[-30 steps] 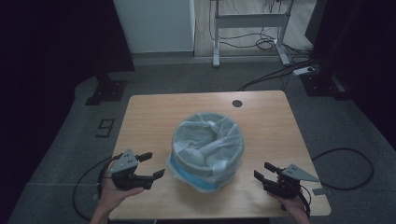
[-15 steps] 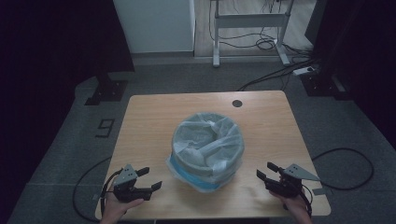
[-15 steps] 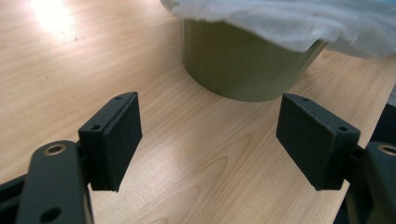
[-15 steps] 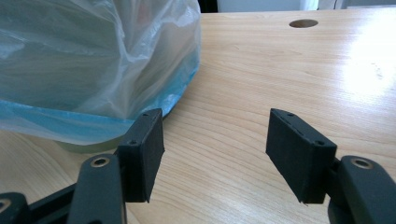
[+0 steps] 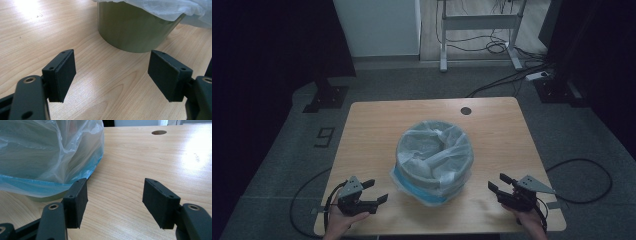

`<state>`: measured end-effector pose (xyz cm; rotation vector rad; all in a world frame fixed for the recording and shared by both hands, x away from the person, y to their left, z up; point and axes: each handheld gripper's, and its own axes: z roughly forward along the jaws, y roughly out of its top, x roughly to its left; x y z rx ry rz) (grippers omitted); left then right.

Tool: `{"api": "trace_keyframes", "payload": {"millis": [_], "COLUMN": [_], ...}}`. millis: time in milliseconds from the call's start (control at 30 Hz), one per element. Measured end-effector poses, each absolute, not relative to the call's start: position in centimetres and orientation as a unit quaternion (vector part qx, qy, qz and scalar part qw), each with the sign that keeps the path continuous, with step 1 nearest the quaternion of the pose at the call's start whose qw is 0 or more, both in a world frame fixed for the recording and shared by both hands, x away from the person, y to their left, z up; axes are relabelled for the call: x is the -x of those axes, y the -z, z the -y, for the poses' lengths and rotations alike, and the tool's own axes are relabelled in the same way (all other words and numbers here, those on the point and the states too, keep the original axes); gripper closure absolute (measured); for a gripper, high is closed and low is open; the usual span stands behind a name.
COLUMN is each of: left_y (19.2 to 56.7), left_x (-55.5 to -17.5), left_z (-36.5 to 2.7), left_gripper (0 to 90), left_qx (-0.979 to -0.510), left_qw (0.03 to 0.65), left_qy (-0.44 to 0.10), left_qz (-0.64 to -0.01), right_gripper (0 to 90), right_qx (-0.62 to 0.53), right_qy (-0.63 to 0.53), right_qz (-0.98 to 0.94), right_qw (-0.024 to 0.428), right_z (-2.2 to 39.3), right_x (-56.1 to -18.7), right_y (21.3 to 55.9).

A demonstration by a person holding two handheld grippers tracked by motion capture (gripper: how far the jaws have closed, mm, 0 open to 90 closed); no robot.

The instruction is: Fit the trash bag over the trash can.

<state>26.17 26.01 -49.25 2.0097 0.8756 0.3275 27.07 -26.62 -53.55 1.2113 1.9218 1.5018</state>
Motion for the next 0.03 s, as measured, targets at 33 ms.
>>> {"api": "trace_keyframes", "payload": {"millis": [33], "left_y": [49.33], "left_x": [-26.21], "left_z": [-26.0], "left_gripper": [22.2], "left_qx": [-0.811], "left_qw": [0.447], "left_qy": [-0.131], "left_qz": [-0.354], "right_gripper": [36.1], "right_qx": [-0.435], "right_qy": [-0.54], "right_qz": [-0.69], "right_qw": [0.207], "right_z": [26.63], "right_x": [-27.1], "right_y": [53.57]}}
